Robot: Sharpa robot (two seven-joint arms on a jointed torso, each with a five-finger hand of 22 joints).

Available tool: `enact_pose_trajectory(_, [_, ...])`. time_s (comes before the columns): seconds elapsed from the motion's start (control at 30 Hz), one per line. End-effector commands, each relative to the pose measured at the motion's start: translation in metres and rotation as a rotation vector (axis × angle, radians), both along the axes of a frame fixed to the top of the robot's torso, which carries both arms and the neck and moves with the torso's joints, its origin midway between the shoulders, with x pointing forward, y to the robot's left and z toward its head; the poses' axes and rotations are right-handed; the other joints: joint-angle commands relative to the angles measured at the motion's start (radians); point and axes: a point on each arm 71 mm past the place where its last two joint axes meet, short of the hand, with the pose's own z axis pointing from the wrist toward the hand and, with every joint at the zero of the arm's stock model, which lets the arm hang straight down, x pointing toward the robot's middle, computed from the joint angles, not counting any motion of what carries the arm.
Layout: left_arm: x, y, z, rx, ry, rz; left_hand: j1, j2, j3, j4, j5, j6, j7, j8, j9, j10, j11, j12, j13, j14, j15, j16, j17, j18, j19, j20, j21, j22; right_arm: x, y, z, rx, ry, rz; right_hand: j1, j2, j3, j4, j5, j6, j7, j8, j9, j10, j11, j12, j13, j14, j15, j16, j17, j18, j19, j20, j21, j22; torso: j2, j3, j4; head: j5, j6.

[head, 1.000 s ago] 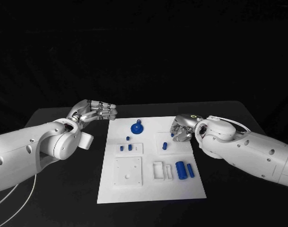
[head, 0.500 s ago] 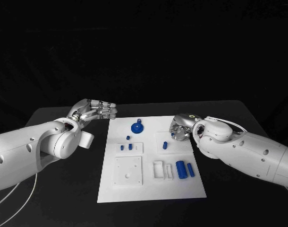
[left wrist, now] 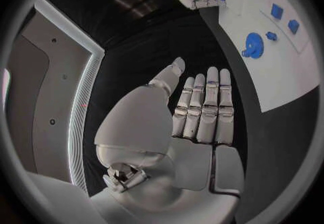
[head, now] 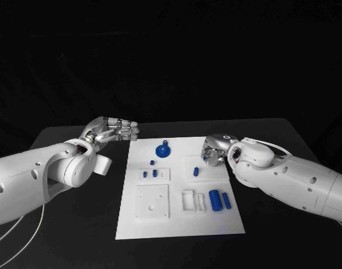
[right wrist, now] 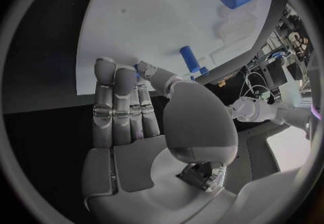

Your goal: Assemble the parts on the task board

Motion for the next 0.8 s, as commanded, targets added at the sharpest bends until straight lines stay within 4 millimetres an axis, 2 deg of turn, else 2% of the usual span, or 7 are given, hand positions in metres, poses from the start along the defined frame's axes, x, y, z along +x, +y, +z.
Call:
enact_pose_trajectory(0.03, [0.000,-0.002,0.001,-0.015,0.003,-0.014,0.002,0.009,-0.007,0.002,0.005,-0.006,-0.003,-0.002,0.000,-0.007,0.003,-0.003,-0.001,0.004,-0.001,-0.003,0.001,-0.004,0.006,0.002,0.007,-0.001,-0.004,0.002,-0.009,-0.057,0.034,0.014,-0.003,0.011,0.004,-0.011,0.005,0.009,0.000,0.004,0.002,0.016,-0.008,0.006,0.005,0.002,-0.006,0.000,0.002,0.018,0.034,-0.009,0.007,0.005,-0.001,-0.0001,0.0000,-0.001,-0.003])
enact_pose_trajectory(0.33, [0.000,-0.001,0.001,-0.017,0.007,-0.013,0.004,0.007,-0.012,0.001,0.005,-0.007,-0.002,-0.002,0.000,-0.012,0.004,-0.003,-0.001,0.006,-0.001,-0.003,0.001,-0.006,0.007,0.001,0.006,-0.007,-0.005,0.003,-0.011,-0.090,0.017,0.000,-0.011,0.013,0.004,-0.022,0.003,0.018,-0.002,0.003,0.002,0.021,-0.009,0.005,0.005,0.004,-0.007,-0.003,0.006,0.016,0.034,-0.010,0.021,0.020,-0.001,-0.0007,-0.0007,-0.001,-0.003])
enact_pose_trajectory(0.63, [0.001,0.001,0.001,-0.018,0.005,-0.009,0.004,0.007,-0.012,0.001,0.005,-0.007,-0.002,-0.002,0.000,-0.012,0.004,-0.003,-0.001,0.006,-0.001,-0.003,0.001,-0.006,0.007,0.001,0.006,-0.007,-0.006,0.005,-0.005,-0.052,-0.041,-0.014,-0.026,0.006,0.014,-0.023,0.033,0.030,-0.006,0.003,0.002,0.033,-0.014,0.005,0.005,0.013,-0.016,-0.008,0.007,0.008,0.041,-0.019,0.053,0.036,-0.001,0.0005,0.0001,0.000,-0.001])
enact_pose_trajectory(0.8, [0.003,0.004,0.001,-0.018,0.003,-0.001,0.002,0.010,-0.024,0.005,0.001,-0.008,-0.003,-0.002,0.000,-0.012,0.004,-0.002,0.000,0.006,-0.001,-0.003,0.002,-0.007,0.010,0.002,0.006,-0.020,-0.006,0.003,0.004,0.006,-0.037,-0.027,-0.032,0.003,0.012,-0.022,0.055,0.031,-0.007,0.004,0.003,0.034,-0.014,0.005,0.005,0.015,-0.017,-0.011,0.008,0.006,0.042,-0.021,0.073,0.043,-0.003,0.0006,0.0004,0.004,-0.003])
